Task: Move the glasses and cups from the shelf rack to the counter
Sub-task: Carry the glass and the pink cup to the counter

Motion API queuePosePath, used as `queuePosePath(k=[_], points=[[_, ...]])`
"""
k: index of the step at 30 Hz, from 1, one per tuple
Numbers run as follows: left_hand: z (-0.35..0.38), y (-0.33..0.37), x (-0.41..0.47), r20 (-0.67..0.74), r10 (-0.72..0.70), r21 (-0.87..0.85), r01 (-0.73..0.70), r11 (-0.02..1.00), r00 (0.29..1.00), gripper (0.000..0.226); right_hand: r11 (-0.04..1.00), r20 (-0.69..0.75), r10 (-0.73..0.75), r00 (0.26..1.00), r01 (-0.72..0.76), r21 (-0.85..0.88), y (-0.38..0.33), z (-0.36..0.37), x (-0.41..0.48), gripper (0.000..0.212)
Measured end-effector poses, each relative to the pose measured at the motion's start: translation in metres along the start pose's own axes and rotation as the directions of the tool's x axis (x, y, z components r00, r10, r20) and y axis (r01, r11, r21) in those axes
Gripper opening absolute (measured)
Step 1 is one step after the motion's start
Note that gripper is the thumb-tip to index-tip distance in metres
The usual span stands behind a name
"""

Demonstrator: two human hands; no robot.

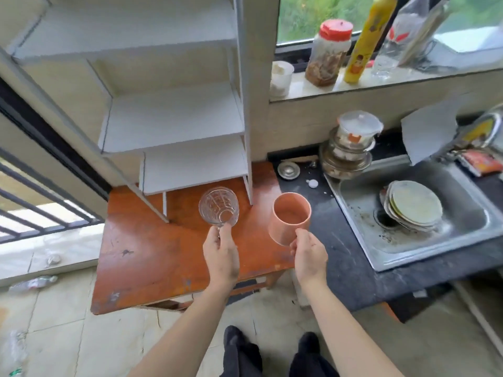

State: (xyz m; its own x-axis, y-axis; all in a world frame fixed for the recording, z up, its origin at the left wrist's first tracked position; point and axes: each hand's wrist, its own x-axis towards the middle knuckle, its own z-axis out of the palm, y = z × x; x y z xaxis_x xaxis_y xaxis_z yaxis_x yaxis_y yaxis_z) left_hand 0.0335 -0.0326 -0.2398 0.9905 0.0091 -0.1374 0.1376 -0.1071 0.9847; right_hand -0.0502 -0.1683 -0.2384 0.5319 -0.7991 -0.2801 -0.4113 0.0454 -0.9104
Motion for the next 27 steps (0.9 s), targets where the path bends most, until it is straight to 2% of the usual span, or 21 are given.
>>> queuePosePath(k=[3, 6, 8, 11, 16, 20, 25, 27], points=[[0.043, 0.012, -0.024, 0.163, 0.068, 0.040, -0.076, 0.996, 0.984, 0.041, 0.995, -0.186, 0.042, 0.982, -0.025, 0.093, 0.008, -0.051, 0.006, 0.043], [0.088, 0.030, -0.062, 0.288, 0.115, 0.031, -0.130, 0.991, 0.951, 0.035, 0.979, -0.348, 0.104, 0.932, -0.034, 0.202, 0.011, -0.109, 0.008, 0.040], [0.118, 0.043, -0.095, 0.363, 0.132, 0.002, -0.143, 0.990, 0.922, 0.032, 0.969, -0.428, 0.112, 0.897, -0.003, 0.248, 0.014, -0.152, 0.006, 0.037], [0.166, 0.054, -0.149, 0.469, 0.192, 0.002, -0.218, 0.976, 0.862, 0.039, 0.960, -0.545, 0.107, 0.831, 0.057, 0.275, 0.027, -0.222, -0.001, 0.039], [0.255, 0.063, -0.274, 0.614, 0.237, -0.025, -0.281, 0.959, 0.753, 0.047, 0.947, -0.652, 0.100, 0.752, 0.129, 0.294, 0.064, -0.364, -0.023, 0.039], [0.318, 0.062, -0.380, 0.742, 0.211, -0.030, -0.283, 0.959, 0.637, 0.044, 0.950, -0.744, 0.095, 0.662, 0.164, 0.267, 0.101, -0.475, -0.055, 0.045], [0.383, 0.068, -0.494, 0.866, 0.212, -0.084, -0.285, 0.955, 0.453, 0.051, 0.951, -0.840, 0.140, 0.524, 0.164, 0.261, 0.140, -0.592, -0.090, 0.059], [0.410, 0.067, -0.534, 0.902, 0.216, -0.110, -0.286, 0.952, 0.374, 0.048, 0.956, -0.873, 0.154, 0.462, 0.152, 0.249, 0.155, -0.634, -0.098, 0.058]])
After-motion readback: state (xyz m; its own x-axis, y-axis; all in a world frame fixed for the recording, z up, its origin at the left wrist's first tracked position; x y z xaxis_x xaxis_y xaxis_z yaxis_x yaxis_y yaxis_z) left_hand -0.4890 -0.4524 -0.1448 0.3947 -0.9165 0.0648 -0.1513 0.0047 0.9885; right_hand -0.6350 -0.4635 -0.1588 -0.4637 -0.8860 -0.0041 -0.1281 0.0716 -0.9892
